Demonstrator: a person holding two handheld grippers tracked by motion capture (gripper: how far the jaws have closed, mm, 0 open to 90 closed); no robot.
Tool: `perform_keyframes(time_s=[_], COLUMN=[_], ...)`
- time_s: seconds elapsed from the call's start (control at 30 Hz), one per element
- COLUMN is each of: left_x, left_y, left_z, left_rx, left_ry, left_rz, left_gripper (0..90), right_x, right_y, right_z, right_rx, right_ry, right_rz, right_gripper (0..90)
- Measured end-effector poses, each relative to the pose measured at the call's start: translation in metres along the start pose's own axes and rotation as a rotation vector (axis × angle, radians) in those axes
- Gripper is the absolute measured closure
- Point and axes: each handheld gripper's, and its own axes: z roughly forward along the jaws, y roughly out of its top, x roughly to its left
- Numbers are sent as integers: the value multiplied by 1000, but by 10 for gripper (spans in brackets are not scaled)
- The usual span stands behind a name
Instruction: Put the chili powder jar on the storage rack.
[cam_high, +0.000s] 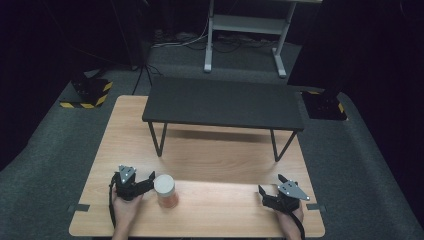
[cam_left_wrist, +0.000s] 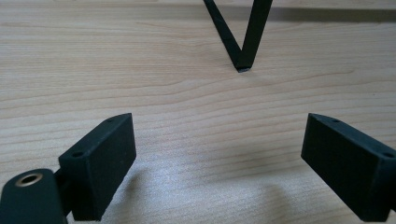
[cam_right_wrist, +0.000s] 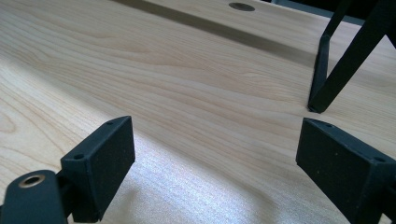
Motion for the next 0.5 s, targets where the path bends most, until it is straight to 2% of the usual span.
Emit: perform_keyframes(time_s=[0.5], left_x=[1], left_y=[-2], left_z=[-1], left_rx=[-14], left_ry=[2], left_rz=[12], left_gripper=[95], right_x=[0], right_y=[0], right_z=[0], right_rx=[-2], right_ry=[-3], right_rz=[2], right_gripper=[107])
